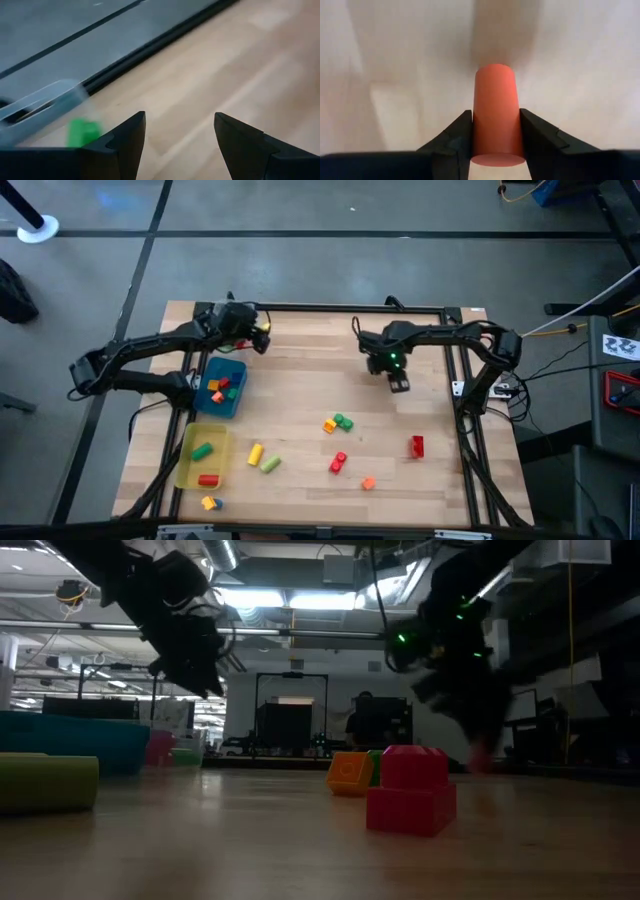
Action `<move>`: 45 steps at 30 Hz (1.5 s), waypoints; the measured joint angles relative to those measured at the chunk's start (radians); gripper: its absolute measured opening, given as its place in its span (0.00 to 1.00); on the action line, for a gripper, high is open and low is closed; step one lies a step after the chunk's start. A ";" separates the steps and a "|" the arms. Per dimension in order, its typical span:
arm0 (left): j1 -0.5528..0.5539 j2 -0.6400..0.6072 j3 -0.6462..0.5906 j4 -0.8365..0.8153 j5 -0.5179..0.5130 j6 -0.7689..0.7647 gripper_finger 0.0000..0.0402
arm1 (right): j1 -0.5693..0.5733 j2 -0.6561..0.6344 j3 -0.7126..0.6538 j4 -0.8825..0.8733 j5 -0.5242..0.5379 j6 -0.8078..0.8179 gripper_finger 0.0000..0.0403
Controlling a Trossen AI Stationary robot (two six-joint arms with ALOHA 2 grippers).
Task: Sort blocks by size
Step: Put the orange cylindrical block into the yellow bin
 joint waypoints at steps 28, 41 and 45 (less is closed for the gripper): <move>-0.354 0.145 0.000 0.490 0.291 0.104 0.55 | 0.096 0.000 0.106 0.798 -0.234 -0.064 0.34; -0.413 0.348 0.000 0.669 0.302 0.049 0.55 | 0.235 -0.001 0.105 0.787 -0.104 -0.097 0.34; -0.432 0.352 0.001 0.660 0.321 0.007 0.55 | 0.258 -0.001 0.105 0.787 -0.021 -0.117 0.34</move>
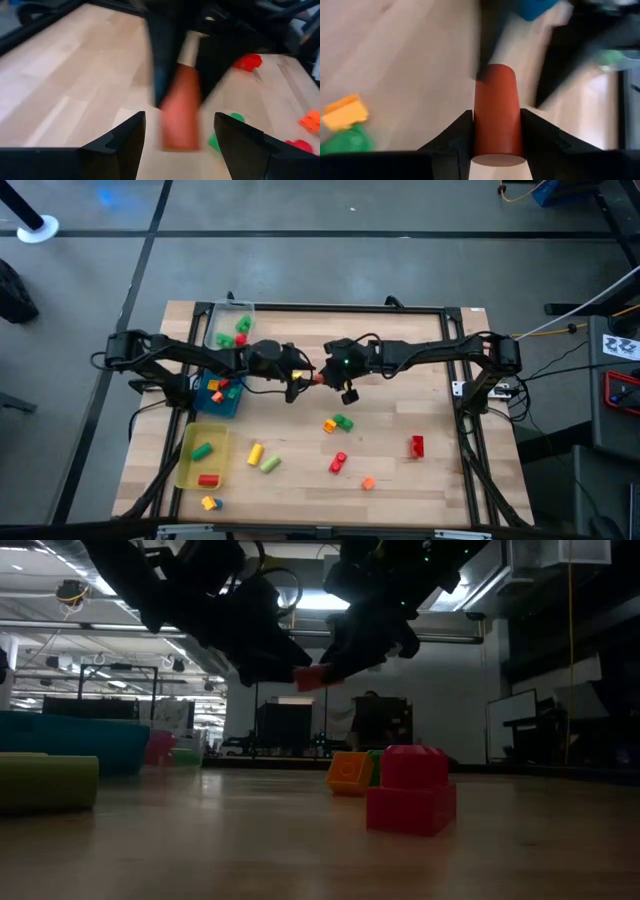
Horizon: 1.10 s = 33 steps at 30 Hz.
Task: Sort blocks by size
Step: Put the orange cylindrical block into the yellow bin
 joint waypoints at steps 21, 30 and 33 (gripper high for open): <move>-0.025 0.000 0.000 -0.028 0.001 0.006 0.55 | 0.051 0.014 0.001 0.096 0.025 -0.079 0.34; -0.025 0.000 0.000 -0.028 -0.001 0.017 0.30 | 0.049 0.014 0.001 0.096 0.031 -0.078 0.35; -0.024 0.000 0.000 -0.028 0.000 0.017 0.29 | 0.050 0.014 0.001 0.101 0.033 -0.077 0.39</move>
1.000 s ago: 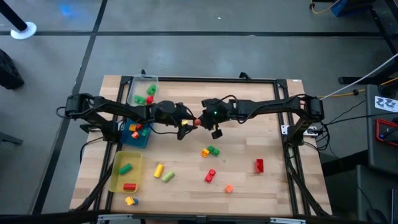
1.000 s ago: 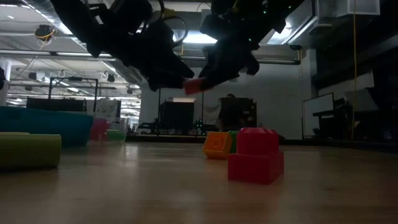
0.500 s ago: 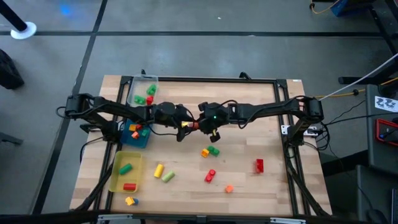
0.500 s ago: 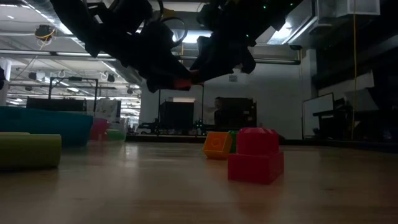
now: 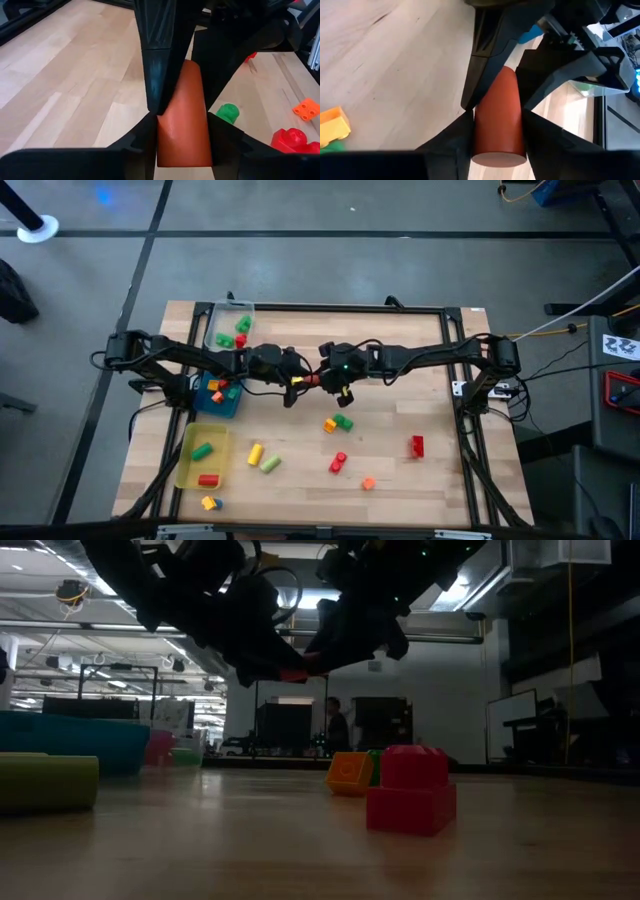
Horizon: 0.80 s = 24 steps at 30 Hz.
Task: Sort blocks by size
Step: Put the orange cylindrical block into the yellow bin
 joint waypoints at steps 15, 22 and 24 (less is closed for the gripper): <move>0.002 -0.158 0.000 -0.242 0.091 -0.073 0.29 | 0.001 -0.026 0.049 -0.132 0.016 -0.001 0.67; -0.032 -0.403 0.000 -0.667 0.401 -0.313 0.30 | 0.000 -0.038 0.231 -0.508 0.062 -0.082 0.67; -0.059 -0.464 0.000 -0.765 0.483 -0.433 0.31 | 0.000 -0.039 0.267 -0.569 0.062 -0.091 0.67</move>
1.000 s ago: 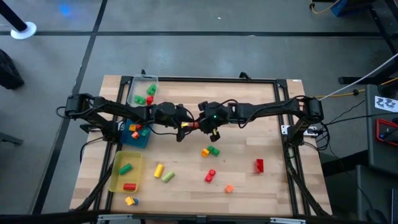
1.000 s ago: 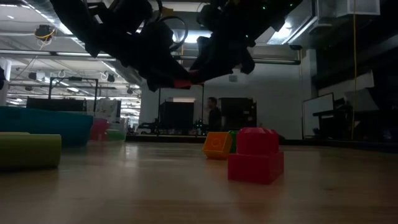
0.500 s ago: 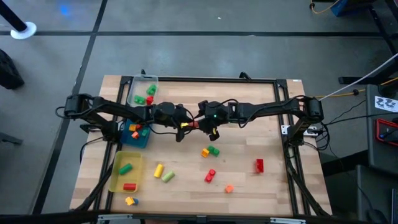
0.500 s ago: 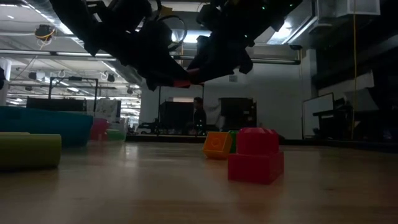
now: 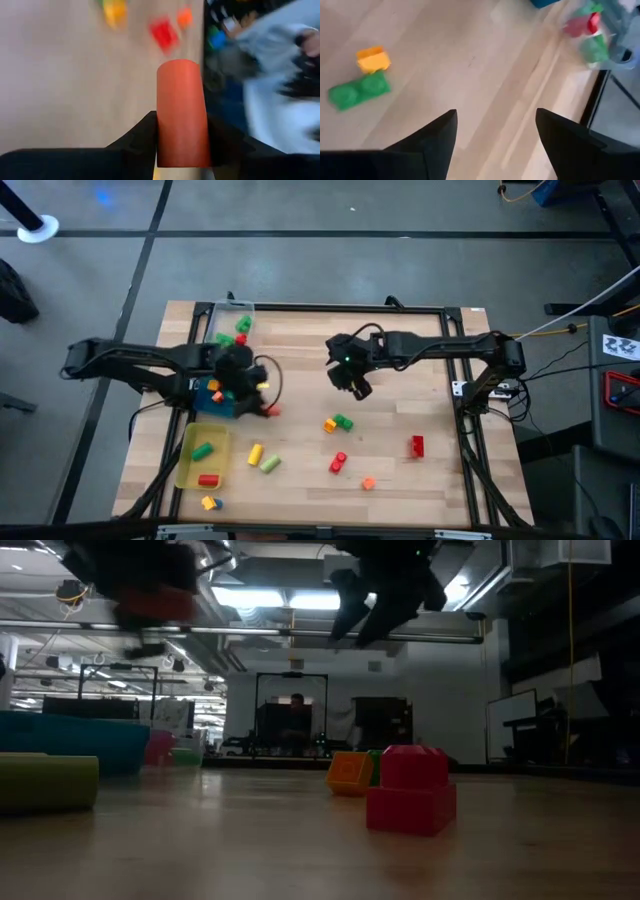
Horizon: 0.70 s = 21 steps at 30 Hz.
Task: Sort blocks by size
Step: Put the orange cylindrical block into the yellow bin
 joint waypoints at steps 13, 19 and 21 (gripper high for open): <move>-0.225 -0.148 -0.001 -0.533 0.172 -0.770 0.32 | 0.000 0.000 0.040 -0.079 0.000 -0.005 0.67; -0.298 -0.134 -0.001 -0.681 0.181 -0.904 0.32 | 0.000 0.000 0.040 -0.120 0.000 -0.005 0.67; -0.314 -0.133 -0.001 -0.688 0.168 -0.922 0.32 | 0.000 0.000 0.040 -0.130 0.000 -0.004 0.67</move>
